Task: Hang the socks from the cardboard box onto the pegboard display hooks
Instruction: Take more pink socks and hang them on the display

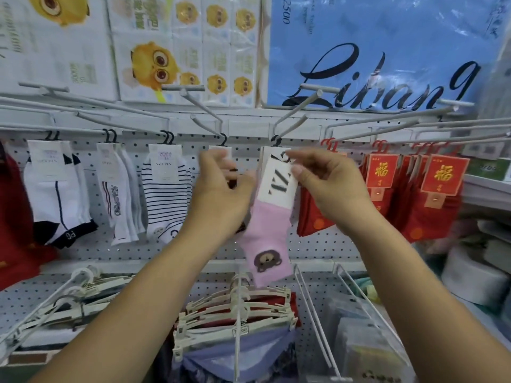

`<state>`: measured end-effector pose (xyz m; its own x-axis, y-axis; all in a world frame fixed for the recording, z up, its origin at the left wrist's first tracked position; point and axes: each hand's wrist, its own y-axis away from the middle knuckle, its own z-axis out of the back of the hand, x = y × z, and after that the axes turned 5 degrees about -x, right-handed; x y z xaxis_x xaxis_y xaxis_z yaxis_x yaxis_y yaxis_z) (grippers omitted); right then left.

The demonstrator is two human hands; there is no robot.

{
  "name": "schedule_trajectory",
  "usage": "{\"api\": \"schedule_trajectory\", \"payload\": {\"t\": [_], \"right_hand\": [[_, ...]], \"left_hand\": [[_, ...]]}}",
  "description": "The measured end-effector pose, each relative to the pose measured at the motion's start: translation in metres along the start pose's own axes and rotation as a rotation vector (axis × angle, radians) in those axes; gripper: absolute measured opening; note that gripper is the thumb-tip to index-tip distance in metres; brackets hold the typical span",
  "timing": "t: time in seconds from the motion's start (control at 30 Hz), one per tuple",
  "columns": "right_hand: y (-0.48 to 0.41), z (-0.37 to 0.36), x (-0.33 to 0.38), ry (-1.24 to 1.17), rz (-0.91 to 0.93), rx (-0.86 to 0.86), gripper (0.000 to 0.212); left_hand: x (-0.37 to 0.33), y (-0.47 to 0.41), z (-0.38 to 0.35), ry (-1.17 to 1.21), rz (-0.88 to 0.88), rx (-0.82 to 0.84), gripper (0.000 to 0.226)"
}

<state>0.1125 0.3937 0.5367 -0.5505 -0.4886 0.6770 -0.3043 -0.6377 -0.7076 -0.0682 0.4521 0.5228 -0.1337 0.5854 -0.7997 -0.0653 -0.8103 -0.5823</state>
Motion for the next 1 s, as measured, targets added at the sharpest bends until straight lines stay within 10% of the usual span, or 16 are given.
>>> {"api": "schedule_trajectory", "payload": {"t": [0.17, 1.0], "right_hand": [[-0.027, 0.001, -0.007, 0.067, 0.040, -0.115, 0.024], [-0.056, -0.013, -0.024, 0.299, 0.066, -0.072, 0.030]], "left_hand": [[-0.003, -0.020, 0.017, -0.090, -0.109, -0.214, 0.059], [-0.010, -0.016, 0.030, -0.149, -0.164, -0.049, 0.048]]}}
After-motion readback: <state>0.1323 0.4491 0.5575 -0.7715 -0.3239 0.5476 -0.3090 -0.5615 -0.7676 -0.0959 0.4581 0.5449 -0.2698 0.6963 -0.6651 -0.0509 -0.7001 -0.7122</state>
